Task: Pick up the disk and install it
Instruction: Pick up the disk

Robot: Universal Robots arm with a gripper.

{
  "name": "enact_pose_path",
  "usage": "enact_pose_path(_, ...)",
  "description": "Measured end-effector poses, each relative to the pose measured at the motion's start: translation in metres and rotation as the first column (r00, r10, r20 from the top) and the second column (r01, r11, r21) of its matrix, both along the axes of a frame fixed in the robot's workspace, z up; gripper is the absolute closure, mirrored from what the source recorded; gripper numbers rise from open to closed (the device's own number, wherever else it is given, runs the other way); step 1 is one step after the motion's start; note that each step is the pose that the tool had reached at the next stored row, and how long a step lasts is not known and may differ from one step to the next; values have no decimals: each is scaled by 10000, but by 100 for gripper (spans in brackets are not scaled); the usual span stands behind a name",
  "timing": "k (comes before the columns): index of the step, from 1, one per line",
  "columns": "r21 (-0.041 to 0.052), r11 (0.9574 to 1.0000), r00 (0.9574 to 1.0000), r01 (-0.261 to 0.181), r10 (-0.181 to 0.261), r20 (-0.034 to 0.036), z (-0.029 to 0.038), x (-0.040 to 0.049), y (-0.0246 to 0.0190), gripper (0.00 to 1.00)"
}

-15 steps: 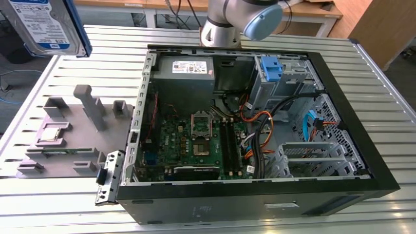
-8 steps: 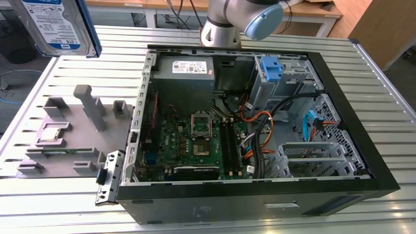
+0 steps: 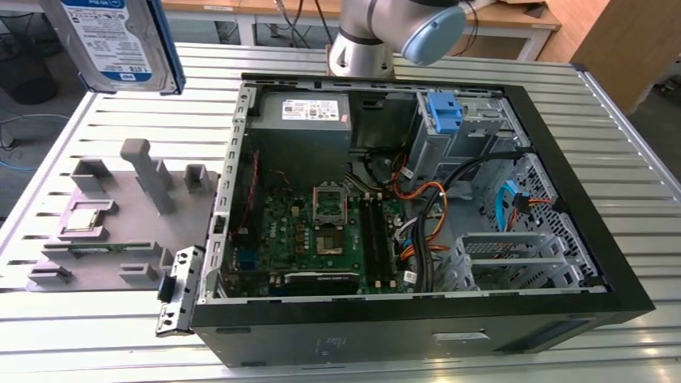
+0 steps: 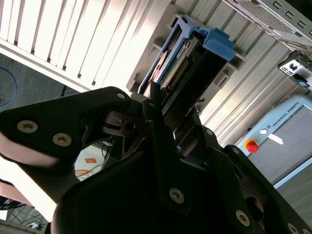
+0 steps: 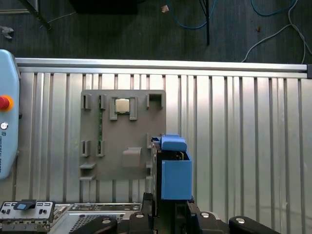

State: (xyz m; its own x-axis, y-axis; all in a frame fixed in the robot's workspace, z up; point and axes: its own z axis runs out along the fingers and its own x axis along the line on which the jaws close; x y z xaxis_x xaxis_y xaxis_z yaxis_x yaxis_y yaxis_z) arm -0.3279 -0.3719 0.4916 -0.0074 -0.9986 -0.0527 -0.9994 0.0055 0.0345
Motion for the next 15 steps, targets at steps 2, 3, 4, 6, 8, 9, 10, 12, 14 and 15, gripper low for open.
enact_pose_path(2,0,10000,10000,0,0,0,0,56,0,65)
enact_pose_path(3,0,10000,10000,0,0,0,0,84,0,65)
enact_pose_path(4,0,10000,10000,-1,1,0,0,113,0,65)
enact_pose_path(6,-1,10000,10000,-1,1,-1,1,172,0,65)
enact_pose_path(8,1,10000,10000,-1,1,1,0,236,0,65)
enact_pose_path(9,0,10000,10000,0,0,0,0,267,0,65)
enact_pose_path(10,1,10000,10000,0,0,1,0,298,0,65)
enact_pose_path(12,-1,10000,10000,-1,1,-1,1,362,0,65)
enact_pose_path(14,0,10000,10000,-1,1,0,0,431,0,65)
enact_pose_path(15,1,10000,10000,-1,1,0,0,464,0,65)
